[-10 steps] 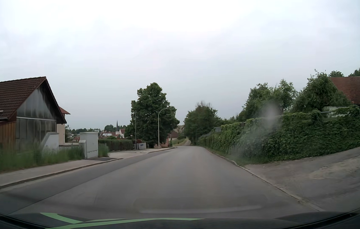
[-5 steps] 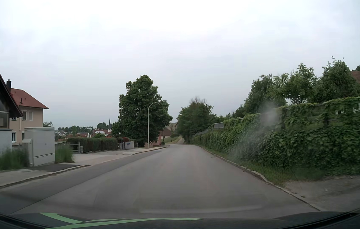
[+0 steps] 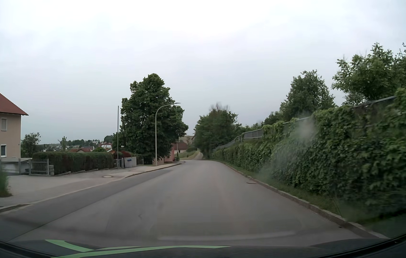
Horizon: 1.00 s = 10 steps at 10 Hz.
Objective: Follow the waypoints while adhering to traffic rules and regulations
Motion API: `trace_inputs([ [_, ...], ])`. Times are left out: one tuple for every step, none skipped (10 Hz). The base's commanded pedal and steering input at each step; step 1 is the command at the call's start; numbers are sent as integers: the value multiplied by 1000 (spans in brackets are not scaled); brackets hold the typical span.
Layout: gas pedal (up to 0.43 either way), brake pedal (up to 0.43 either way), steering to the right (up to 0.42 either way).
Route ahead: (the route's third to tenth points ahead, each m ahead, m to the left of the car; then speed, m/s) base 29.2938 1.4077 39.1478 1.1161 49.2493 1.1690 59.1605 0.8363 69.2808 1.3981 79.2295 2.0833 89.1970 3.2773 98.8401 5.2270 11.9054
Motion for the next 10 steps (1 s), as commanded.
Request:
trace_inputs([
  [8,0,12],
  [8,0,11],
  [0,0,11],
  [0,0,10],
  [0,0,10],
  [0,0,9],
  [0,0,9],
  [0,0,8],
  [0,0,7],
  [0,0,5],
])
